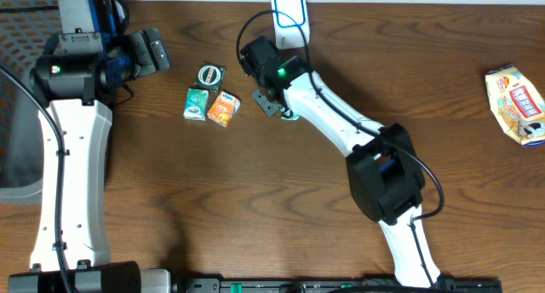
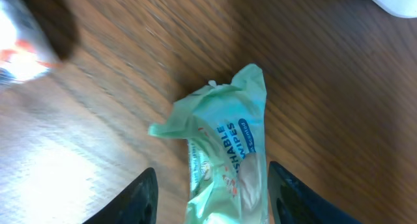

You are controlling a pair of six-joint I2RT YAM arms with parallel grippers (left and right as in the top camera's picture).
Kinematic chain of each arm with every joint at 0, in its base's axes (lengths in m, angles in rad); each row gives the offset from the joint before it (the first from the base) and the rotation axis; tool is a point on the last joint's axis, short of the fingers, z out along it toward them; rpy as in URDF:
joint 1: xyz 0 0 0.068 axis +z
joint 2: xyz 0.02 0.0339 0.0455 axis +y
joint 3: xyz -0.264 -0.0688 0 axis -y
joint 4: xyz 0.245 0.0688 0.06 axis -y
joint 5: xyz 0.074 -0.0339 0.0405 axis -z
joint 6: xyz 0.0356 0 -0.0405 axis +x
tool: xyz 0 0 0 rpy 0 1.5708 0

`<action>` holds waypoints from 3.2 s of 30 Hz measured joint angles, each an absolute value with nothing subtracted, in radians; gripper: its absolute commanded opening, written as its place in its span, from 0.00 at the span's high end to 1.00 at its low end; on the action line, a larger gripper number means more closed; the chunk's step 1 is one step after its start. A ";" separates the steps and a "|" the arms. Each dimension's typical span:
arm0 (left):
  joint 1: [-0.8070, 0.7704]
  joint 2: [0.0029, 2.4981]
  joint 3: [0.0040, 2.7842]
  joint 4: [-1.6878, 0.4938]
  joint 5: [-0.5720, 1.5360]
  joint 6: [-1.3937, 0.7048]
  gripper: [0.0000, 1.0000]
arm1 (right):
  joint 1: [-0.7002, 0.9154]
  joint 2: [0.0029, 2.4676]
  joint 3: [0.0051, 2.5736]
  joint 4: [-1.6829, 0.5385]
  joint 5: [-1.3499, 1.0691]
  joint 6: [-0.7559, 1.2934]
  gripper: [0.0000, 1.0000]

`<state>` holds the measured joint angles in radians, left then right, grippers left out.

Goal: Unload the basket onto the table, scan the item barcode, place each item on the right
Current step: 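Grasp the light-green pack and drag it rightward, then lift the green pack up toward the scanner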

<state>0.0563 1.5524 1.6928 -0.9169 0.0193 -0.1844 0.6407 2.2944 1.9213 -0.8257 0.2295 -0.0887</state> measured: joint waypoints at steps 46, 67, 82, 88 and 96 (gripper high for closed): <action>0.056 1.552 1.693 -0.917 0.019 -0.184 0.02 | 0.224 2.290 1.870 -1.034 -0.634 -0.012 0.68; 0.056 1.552 1.693 -0.917 0.019 -0.184 0.02 | 0.596 2.186 1.869 -0.921 0.118 0.035 0.92; 0.056 1.552 1.693 -0.917 0.019 -0.184 0.02 | 0.482 2.193 1.869 -0.894 0.071 0.120 0.99; 0.056 1.552 1.693 -0.917 0.019 -0.184 0.02 | 0.475 2.226 1.828 -0.896 -0.035 0.123 0.99; 0.056 1.552 1.693 -0.917 0.019 -0.184 0.03 | 0.498 2.251 1.791 -0.900 -0.057 0.137 0.99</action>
